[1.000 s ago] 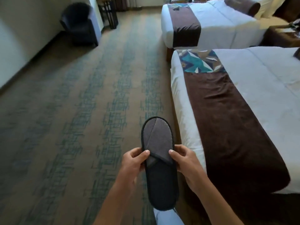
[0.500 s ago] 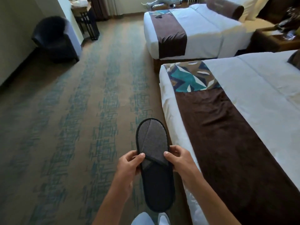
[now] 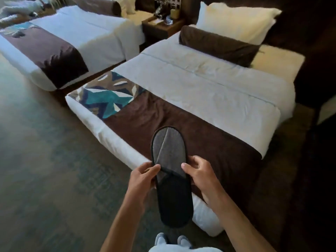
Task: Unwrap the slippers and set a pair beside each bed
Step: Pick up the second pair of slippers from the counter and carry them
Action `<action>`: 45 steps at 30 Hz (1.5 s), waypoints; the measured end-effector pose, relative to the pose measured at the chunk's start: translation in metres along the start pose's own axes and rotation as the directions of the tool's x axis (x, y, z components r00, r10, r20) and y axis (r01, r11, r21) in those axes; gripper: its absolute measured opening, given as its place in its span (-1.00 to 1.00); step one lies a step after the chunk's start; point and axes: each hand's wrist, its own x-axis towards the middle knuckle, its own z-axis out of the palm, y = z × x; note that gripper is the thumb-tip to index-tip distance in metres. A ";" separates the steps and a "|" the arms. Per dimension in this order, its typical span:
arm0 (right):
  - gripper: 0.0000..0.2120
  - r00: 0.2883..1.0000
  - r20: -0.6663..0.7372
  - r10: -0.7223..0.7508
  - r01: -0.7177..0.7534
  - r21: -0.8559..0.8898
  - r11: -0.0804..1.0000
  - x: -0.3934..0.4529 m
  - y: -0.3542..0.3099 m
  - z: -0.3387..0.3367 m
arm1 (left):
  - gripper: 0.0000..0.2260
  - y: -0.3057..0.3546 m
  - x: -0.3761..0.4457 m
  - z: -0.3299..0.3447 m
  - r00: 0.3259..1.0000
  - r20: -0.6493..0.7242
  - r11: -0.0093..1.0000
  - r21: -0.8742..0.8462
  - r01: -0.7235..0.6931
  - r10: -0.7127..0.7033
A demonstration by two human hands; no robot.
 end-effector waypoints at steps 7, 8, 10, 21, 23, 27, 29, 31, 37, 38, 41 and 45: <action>-0.85 0.902 -0.417 0.113 -0.031 0.199 0.979 -0.059 0.038 -0.128 | -0.91 -0.026 -0.003 0.148 0.905 0.411 0.965 0.260 -0.002 -0.109; -0.79 0.877 -0.458 0.145 -0.045 0.222 0.974 -0.070 0.044 -0.145 | -0.91 -0.033 -0.009 0.167 0.883 0.449 0.957 0.291 -0.002 -0.135; -0.83 0.840 -0.513 0.177 -0.042 0.264 0.964 -0.092 0.058 -0.179 | -0.90 -0.048 -0.022 0.204 0.839 0.513 0.943 0.333 -0.001 -0.180; -0.78 0.745 -0.614 0.262 -0.034 0.357 0.934 -0.142 0.110 -0.315 | -0.87 -0.105 -0.078 0.346 0.750 0.612 0.914 0.405 -0.027 -0.250; -0.78 0.747 -0.614 0.254 -0.016 0.365 0.931 -0.143 0.112 -0.334 | -0.85 -0.111 -0.080 0.363 0.747 0.613 0.913 0.408 -0.019 -0.259; -0.61 0.735 -0.624 0.267 -0.017 0.376 0.926 -0.132 0.115 -0.368 | -0.85 -0.119 -0.068 0.396 0.752 0.605 0.907 0.421 -0.023 -0.262; -0.60 0.733 -0.619 0.282 -0.026 0.388 0.921 -0.121 0.113 -0.384 | -0.86 -0.120 -0.057 0.415 0.757 0.600 0.906 0.422 -0.022 -0.260; -0.62 0.736 -0.612 0.290 -0.027 0.401 0.916 -0.105 0.112 -0.403 | -0.87 -0.122 -0.042 0.436 0.758 0.598 0.906 0.423 -0.022 -0.261; -0.61 0.709 -0.642 0.290 -0.021 0.392 0.920 -0.042 0.098 -0.474 | -0.91 -0.125 0.015 0.518 0.743 0.610 0.910 0.414 -0.002 -0.276; -0.62 0.706 -0.645 0.293 -0.015 0.400 0.917 -0.030 0.094 -0.488 | -0.90 -0.122 0.027 0.535 0.741 0.611 0.911 0.413 0.001 -0.278; -0.79 0.700 -0.650 0.296 -0.040 0.379 0.925 0.009 0.078 -0.529 | -0.87 -0.112 0.064 0.584 0.739 0.611 0.913 0.407 0.015 -0.284; -0.79 0.704 -0.652 0.283 -0.045 0.356 0.933 0.055 0.049 -0.579 | -0.86 -0.096 0.107 0.643 0.737 0.619 0.913 0.408 -0.007 -0.271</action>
